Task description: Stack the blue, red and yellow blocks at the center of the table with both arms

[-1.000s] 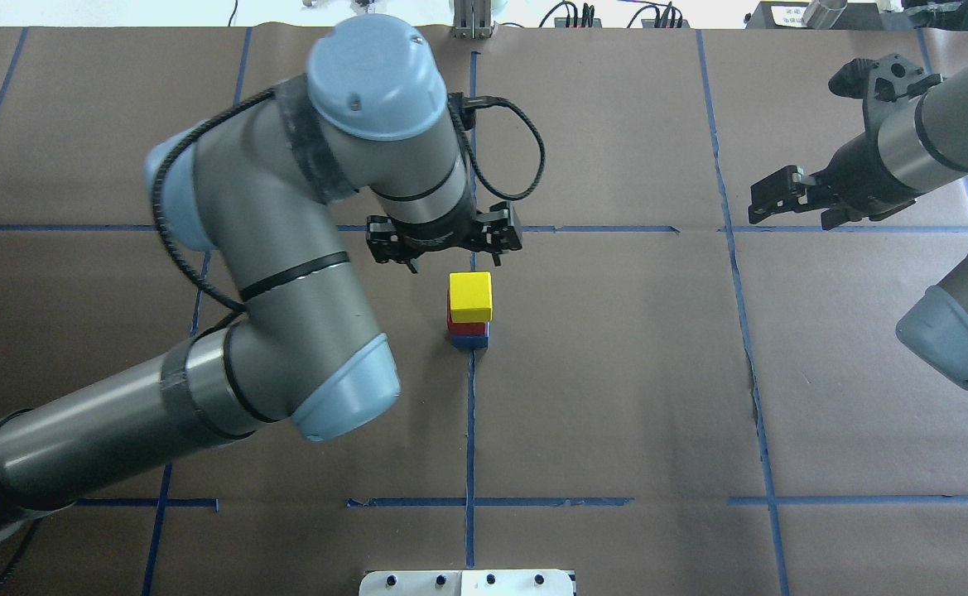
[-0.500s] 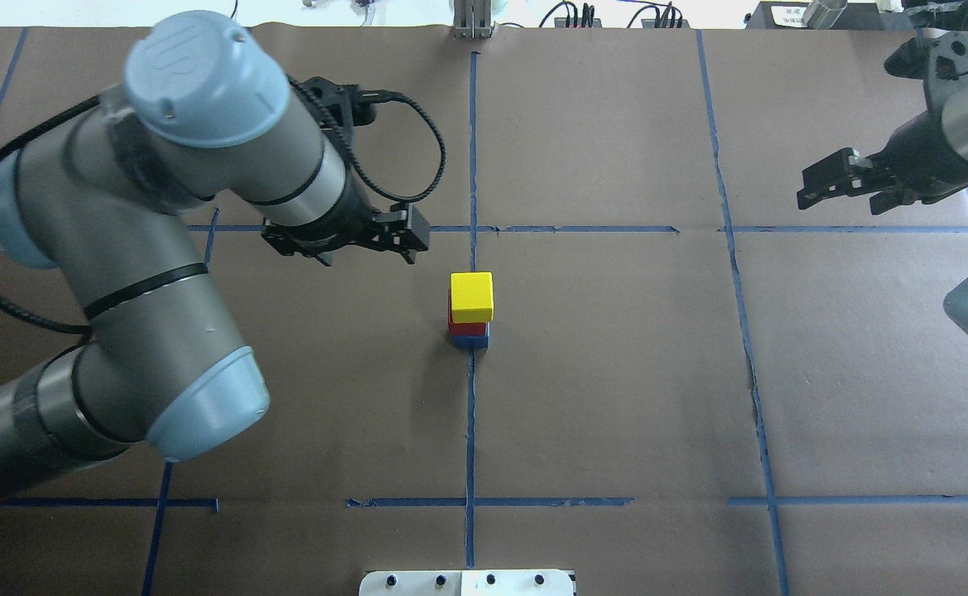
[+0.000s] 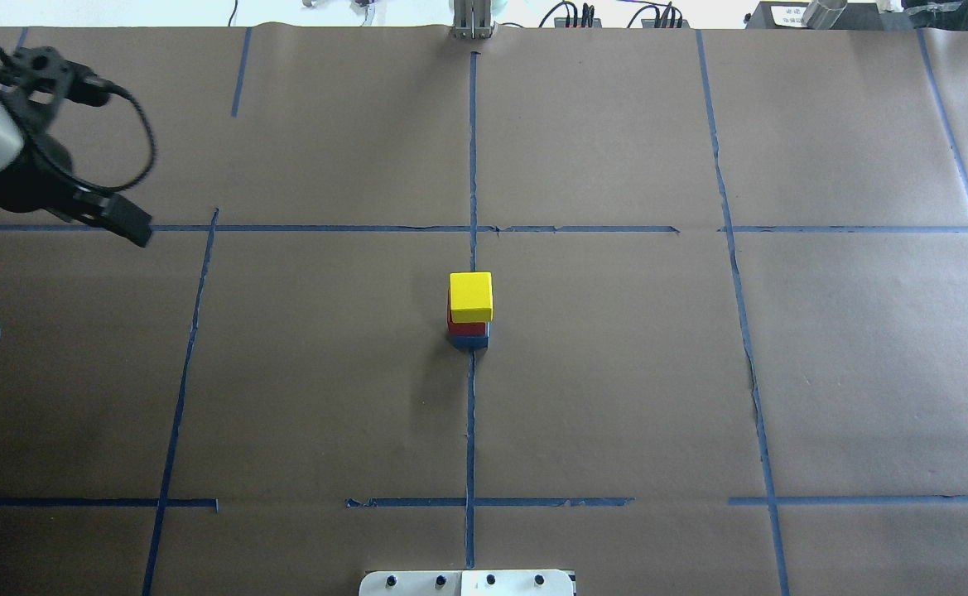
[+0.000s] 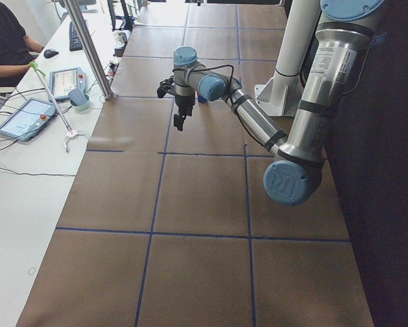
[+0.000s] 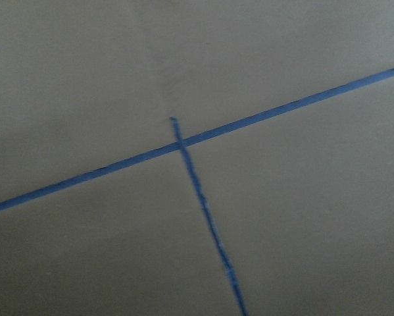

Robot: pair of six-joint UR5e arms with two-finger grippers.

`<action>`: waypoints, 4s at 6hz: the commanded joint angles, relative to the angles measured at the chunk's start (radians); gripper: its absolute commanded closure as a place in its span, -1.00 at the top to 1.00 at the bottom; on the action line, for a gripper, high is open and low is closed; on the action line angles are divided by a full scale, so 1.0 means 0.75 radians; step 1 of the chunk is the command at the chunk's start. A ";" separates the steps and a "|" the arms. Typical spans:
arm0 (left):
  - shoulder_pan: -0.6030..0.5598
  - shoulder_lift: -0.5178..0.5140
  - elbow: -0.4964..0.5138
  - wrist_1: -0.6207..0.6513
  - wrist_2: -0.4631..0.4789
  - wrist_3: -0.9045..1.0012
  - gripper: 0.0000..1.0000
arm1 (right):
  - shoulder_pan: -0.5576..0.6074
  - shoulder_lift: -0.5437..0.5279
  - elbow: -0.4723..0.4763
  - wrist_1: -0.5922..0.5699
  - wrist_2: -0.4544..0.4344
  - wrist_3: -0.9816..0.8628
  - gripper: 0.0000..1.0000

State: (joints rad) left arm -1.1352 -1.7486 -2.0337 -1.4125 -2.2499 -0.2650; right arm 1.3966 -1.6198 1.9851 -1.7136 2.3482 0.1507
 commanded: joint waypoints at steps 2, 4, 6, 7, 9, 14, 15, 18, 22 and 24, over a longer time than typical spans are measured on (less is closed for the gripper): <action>-0.404 0.139 0.278 -0.003 -0.221 0.564 1.00 | 0.050 -0.107 -0.079 -0.035 -0.036 -0.170 1.00; -0.529 0.155 0.424 -0.009 -0.215 0.556 1.00 | 0.050 -0.131 -0.153 -0.032 -0.028 -0.274 1.00; -0.605 0.253 0.401 0.000 -0.211 0.617 1.00 | 0.050 -0.157 -0.178 -0.030 -0.020 -0.337 1.00; -0.636 0.336 0.376 0.012 -0.217 0.704 1.00 | 0.107 -0.200 -0.180 0.020 -0.016 -0.439 1.00; -0.636 0.350 0.360 0.081 -0.215 0.543 1.00 | 0.187 -0.304 -0.145 0.206 0.008 -0.440 1.00; -0.620 0.374 0.355 -0.057 0.009 0.531 1.00 | 0.206 -0.305 -0.143 0.217 0.033 -0.424 1.00; -0.620 0.378 0.355 -0.064 0.004 0.521 1.00 | 0.206 -0.305 -0.135 0.221 0.015 -0.400 1.00; -0.622 0.413 0.351 -0.066 -0.180 0.519 1.00 | 0.198 -0.295 -0.125 0.217 0.004 -0.399 1.00; -0.624 0.415 0.315 -0.062 -0.197 0.527 1.00 | 0.189 -0.295 -0.127 0.213 -0.049 -0.428 1.00; -0.622 0.411 0.317 -0.062 -0.197 0.525 1.00 | 0.189 -0.305 -0.129 0.221 -0.041 -0.430 1.00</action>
State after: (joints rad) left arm -1.6018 -1.4433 -1.7937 -1.4581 -2.3978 0.1306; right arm 1.5387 -1.8430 1.8891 -1.5513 2.3147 -0.1716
